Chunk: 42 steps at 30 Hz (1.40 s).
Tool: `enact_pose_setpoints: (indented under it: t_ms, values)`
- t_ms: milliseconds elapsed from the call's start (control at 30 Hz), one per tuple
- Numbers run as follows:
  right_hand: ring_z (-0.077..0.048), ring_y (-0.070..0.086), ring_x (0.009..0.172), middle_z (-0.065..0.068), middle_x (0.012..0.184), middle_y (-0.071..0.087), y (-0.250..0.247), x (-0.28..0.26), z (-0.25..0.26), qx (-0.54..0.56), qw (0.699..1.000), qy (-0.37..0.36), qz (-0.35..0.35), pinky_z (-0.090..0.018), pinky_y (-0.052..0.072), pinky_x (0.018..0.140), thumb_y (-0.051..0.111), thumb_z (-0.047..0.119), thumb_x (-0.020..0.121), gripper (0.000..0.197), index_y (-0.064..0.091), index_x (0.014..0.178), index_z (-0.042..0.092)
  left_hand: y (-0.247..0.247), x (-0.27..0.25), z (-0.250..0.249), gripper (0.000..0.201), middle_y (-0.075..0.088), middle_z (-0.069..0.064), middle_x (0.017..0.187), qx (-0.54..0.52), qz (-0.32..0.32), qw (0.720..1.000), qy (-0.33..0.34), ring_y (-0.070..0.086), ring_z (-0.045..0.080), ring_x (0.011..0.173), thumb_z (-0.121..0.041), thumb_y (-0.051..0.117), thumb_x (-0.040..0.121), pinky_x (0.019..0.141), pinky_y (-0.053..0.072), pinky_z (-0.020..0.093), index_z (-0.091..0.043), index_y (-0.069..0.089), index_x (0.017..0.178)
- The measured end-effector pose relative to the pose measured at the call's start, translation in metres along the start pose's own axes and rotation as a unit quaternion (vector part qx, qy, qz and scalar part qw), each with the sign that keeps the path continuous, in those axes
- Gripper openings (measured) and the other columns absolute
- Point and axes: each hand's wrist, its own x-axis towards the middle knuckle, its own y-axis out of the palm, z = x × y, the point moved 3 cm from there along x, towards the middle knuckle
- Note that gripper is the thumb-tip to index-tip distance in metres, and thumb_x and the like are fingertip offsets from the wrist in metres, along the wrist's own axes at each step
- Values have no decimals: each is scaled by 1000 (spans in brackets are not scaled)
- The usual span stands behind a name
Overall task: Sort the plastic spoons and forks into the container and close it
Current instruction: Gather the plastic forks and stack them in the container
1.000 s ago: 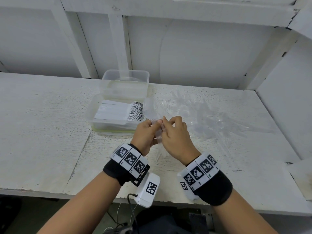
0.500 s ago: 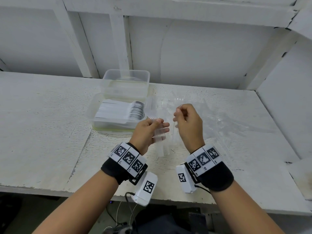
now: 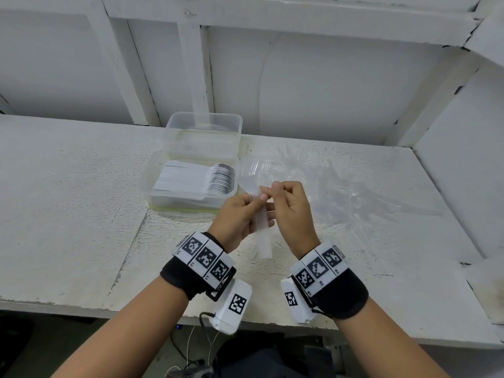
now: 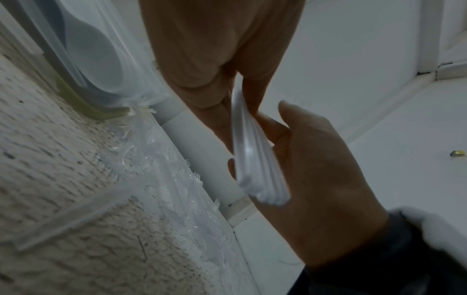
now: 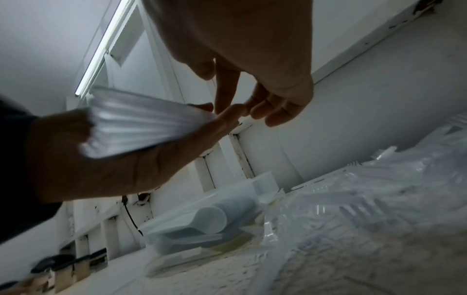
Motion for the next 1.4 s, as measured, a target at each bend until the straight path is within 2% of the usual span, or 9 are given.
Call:
enact_pose_setpoints:
  t_ms: [167,333,533,633,800,1000,1167,1300,1400]
  values:
    - [10,57,86,5,110,50,-2,-3,3,57,996,13,70,-10,49,77,41,24,98,28,63,110,11,-1,1,-5,28,72,7,87,-27,42,998,-39,70,12,79,-16,46,96,74,58,27,5,60,108]
    - [-10,53,97,4,115,41,-7,-4,5,-155,982,-56,96,-24,46,84,50,31,94,37,48,130,22,-6,10,-12,17,69,1,89,-88,-37,995,-14,67,9,77,-20,49,95,72,56,25,-11,63,90]
    - [-21,56,98,-7,120,51,4,0,11,-411,887,-142,158,-27,45,74,37,32,100,49,25,145,17,3,22,-16,14,69,-3,93,-186,-83,979,-21,65,7,72,-22,49,96,56,53,22,-16,60,90]
    - [-22,58,88,-6,116,53,1,9,9,-417,882,-157,151,-25,40,65,34,30,100,46,28,144,16,3,27,-19,13,71,-1,95,-180,-74,981,-21,66,7,68,-26,52,94,55,53,22,-14,59,92]
    - [-23,59,98,-5,121,55,-2,27,11,-354,905,-159,174,-34,49,78,39,28,99,43,36,140,15,-12,40,-38,36,72,4,98,-157,-70,985,-9,70,14,81,-43,50,90,62,57,27,-11,53,106]
    - [-19,55,99,-3,122,54,1,52,17,-342,901,-164,211,-29,45,80,38,31,99,42,37,138,17,-42,56,-70,24,73,10,91,-90,-99,990,37,70,16,75,-34,51,92,75,56,29,-11,54,89]
    - [-21,57,93,-2,120,51,12,72,20,-418,860,-182,230,-32,48,72,27,43,99,51,26,145,20,-58,70,-82,27,73,14,84,-69,-102,992,36,72,18,77,-31,49,94,73,58,28,-8,53,80]
    - [-23,61,64,-7,93,63,23,97,21,-476,815,-258,205,-30,42,47,14,49,94,63,47,131,10,-68,86,-91,29,73,14,86,-70,-125,989,40,72,19,77,-33,50,93,72,59,26,-7,54,83]
    - [-25,61,79,-7,110,60,34,117,26,-487,799,-255,243,-34,45,59,13,44,98,56,36,138,12,-74,96,-102,29,73,13,86,-63,-138,987,47,72,18,76,-33,51,92,73,58,26,-5,56,87]
